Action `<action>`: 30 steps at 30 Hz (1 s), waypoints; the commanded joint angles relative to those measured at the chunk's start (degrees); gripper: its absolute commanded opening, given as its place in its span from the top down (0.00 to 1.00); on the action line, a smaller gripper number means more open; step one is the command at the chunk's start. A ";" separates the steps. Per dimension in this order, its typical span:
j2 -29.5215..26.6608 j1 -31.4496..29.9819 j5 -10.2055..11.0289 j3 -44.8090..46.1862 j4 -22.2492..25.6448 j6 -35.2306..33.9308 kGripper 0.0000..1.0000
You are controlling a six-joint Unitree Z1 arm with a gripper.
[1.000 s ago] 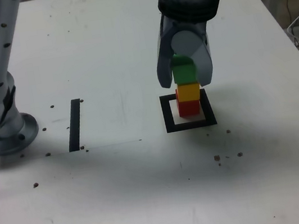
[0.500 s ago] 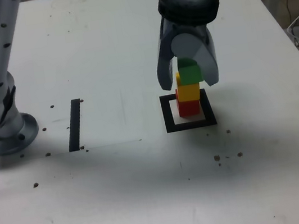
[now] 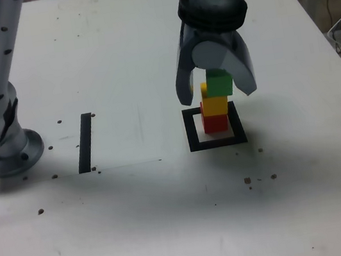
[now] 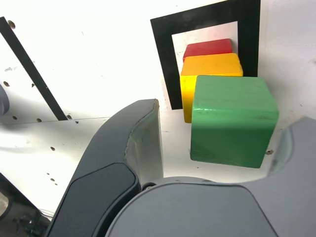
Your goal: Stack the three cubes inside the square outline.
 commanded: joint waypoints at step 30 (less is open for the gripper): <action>-27.36 -0.08 5.50 29.89 -6.36 -5.32 0.00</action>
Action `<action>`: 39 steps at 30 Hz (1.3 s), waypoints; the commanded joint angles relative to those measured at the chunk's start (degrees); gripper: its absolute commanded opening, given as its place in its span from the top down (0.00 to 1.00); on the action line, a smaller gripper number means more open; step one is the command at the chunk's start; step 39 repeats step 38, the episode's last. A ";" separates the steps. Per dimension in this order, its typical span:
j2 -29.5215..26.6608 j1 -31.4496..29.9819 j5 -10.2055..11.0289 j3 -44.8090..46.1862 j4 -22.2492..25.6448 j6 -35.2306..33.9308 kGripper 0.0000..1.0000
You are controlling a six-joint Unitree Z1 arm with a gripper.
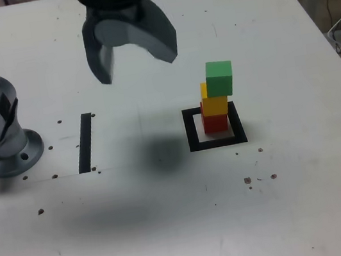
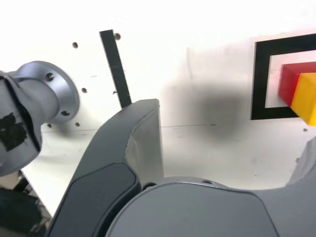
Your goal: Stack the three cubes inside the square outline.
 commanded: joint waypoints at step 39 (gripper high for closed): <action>-10.97 -0.07 -4.02 39.05 -24.90 -4.20 0.00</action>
